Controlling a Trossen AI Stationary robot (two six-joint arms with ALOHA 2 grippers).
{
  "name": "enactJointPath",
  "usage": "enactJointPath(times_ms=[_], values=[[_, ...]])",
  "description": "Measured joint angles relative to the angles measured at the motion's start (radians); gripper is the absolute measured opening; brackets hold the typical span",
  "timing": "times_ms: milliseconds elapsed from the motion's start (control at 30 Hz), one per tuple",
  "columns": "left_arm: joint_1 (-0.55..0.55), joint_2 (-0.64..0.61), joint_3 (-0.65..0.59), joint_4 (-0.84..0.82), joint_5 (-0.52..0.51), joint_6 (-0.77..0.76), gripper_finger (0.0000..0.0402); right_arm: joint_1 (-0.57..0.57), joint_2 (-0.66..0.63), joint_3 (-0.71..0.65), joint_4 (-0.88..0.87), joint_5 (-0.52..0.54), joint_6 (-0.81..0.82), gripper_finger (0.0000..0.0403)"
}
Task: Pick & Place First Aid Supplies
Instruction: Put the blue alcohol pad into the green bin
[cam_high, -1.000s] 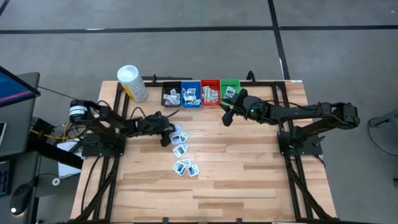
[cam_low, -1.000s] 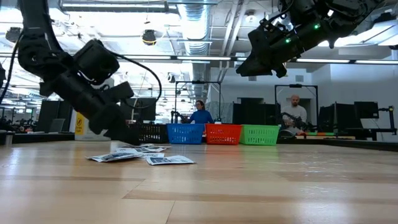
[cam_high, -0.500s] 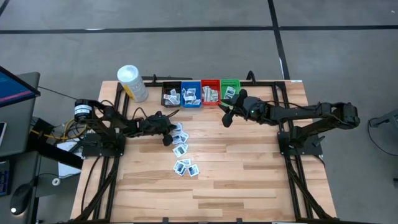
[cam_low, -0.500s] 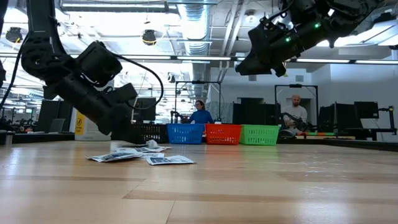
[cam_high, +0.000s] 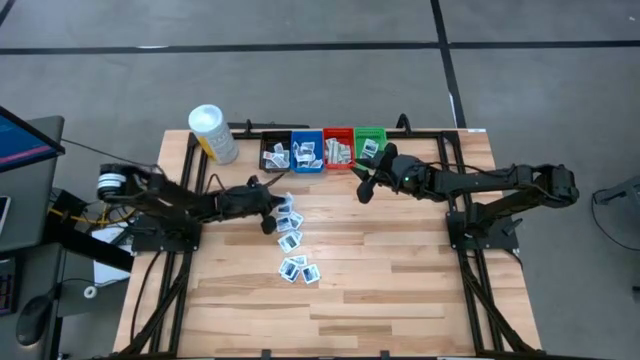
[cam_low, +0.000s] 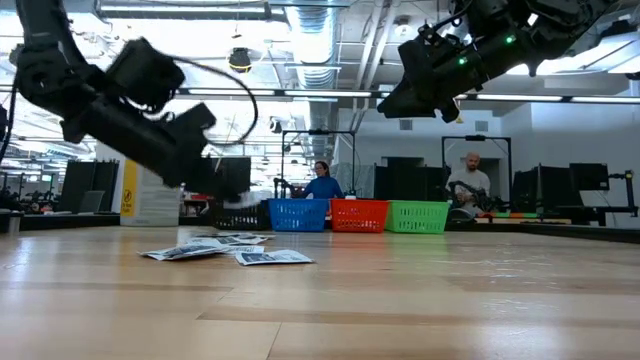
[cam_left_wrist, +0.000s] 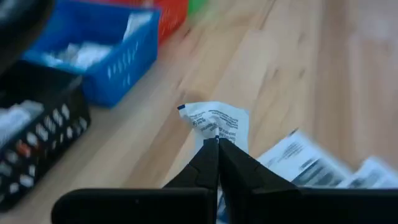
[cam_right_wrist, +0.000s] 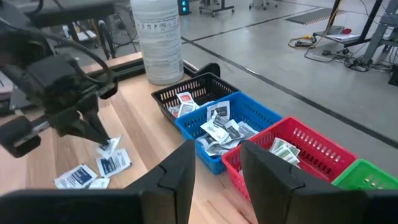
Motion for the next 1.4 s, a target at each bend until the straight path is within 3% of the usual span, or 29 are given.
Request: enactJointPath(times_ms=[100, 267, 400, 500, 667, 1167, 1400], values=[[-0.006, -0.062, 0.0, 0.011, 0.0, 0.008, 0.0008, 0.0, 0.0, 0.0, 0.014, -0.002, 0.015, 0.0122], [-0.012, -0.12, 0.002, 0.024, 0.002, 0.029, 0.0008, 0.012, 0.025, 0.0, 0.071, -0.09, 0.03, 0.0122], [-0.037, -0.12, 0.025, 0.029, 0.0, 0.052, 0.0008, 0.013, 0.101, 0.0, 0.202, -0.182, 0.056, 0.0122], [-0.065, -0.114, 0.047, 0.03, -0.003, 0.099, 0.0008, 0.002, 0.173, 0.012, 0.274, -0.19, 0.116, 0.0122], [-0.112, -0.114, 0.075, 0.033, -0.098, 0.216, 0.0008, -0.023, 0.276, 0.08, 0.281, -0.328, 0.161, 0.0122], [-0.141, -0.115, 0.118, 0.025, -0.128, 0.344, 0.0008, 0.006, 0.551, 0.335, 0.267, -0.626, 0.133, 0.0122], [-0.141, -0.115, 0.118, 0.02, -0.14, 0.344, 0.0008, 0.013, 0.565, 0.36, 0.228, -0.632, 0.135, 0.0122]])
